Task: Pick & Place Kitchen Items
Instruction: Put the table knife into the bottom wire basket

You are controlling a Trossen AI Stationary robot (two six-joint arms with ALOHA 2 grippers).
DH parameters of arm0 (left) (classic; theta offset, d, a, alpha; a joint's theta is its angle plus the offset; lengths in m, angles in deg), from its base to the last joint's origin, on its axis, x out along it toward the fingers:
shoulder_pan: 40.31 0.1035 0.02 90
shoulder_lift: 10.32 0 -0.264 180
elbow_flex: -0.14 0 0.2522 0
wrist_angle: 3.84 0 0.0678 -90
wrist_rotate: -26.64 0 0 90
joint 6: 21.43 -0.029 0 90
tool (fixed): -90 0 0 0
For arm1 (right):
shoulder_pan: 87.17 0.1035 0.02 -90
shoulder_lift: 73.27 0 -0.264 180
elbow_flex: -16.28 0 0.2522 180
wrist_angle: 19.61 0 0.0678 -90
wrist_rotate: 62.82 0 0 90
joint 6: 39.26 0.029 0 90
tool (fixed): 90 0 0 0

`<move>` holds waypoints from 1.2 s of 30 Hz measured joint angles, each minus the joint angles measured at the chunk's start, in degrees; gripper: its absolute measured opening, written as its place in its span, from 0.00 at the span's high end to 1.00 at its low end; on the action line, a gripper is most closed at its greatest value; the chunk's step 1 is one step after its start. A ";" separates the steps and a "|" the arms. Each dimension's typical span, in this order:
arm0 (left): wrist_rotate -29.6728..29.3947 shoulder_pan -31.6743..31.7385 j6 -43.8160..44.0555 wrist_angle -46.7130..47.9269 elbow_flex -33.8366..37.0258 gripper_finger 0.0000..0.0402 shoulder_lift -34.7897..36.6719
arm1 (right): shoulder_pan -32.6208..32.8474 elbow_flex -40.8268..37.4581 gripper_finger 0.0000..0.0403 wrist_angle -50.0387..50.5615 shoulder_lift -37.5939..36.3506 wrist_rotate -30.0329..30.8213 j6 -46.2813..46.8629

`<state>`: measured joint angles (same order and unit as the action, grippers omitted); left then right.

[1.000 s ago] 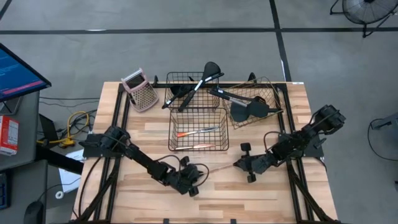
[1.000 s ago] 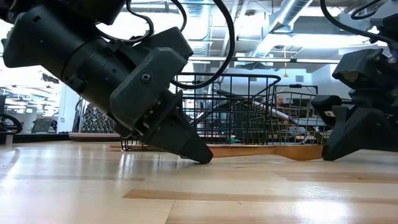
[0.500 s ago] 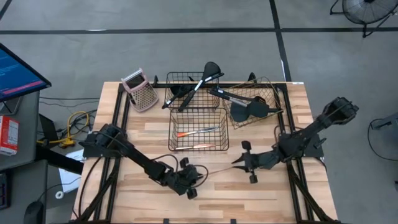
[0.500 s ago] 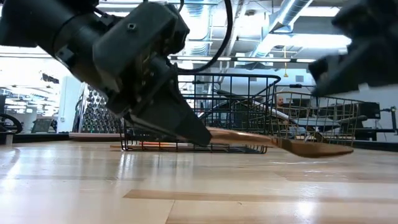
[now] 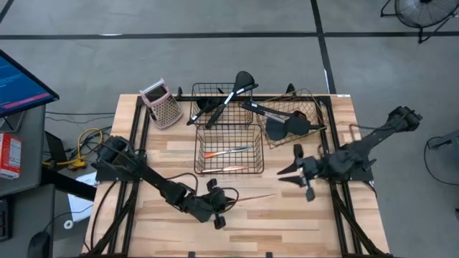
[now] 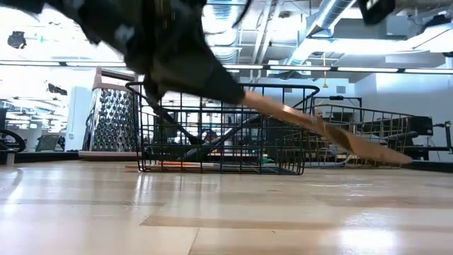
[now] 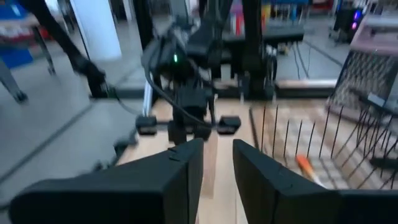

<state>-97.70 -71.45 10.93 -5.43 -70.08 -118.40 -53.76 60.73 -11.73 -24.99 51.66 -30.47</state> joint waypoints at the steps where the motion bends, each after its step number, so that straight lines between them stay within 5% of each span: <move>1: -0.51 -0.24 -0.76 0.08 0.00 1.00 1.01 | 0.00 0.85 0.79 0.82 -1.43 0.01 -0.19; 10: -7.47 -0.81 -9.24 -0.10 -0.15 1.00 8.81 | 0.00 5.23 0.79 7.47 -10.91 4.10 -3.99; 18: -7.28 0.11 -10.69 0.58 -0.13 1.00 8.58 | -0.06 5.32 0.82 9.90 -12.08 5.60 -4.19; 26: -7.79 0.09 -10.67 0.36 -0.13 1.00 8.58 | -0.20 5.29 0.78 16.37 -1.32 5.18 -0.69; 36: -7.83 0.09 -9.78 -0.11 -0.13 1.00 8.58 | -0.17 5.32 0.51 -0.57 14.33 1.69 -1.88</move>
<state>-105.53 -71.35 1.16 -5.54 -70.22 -109.82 -53.93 66.05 -12.29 -10.66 53.34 -32.36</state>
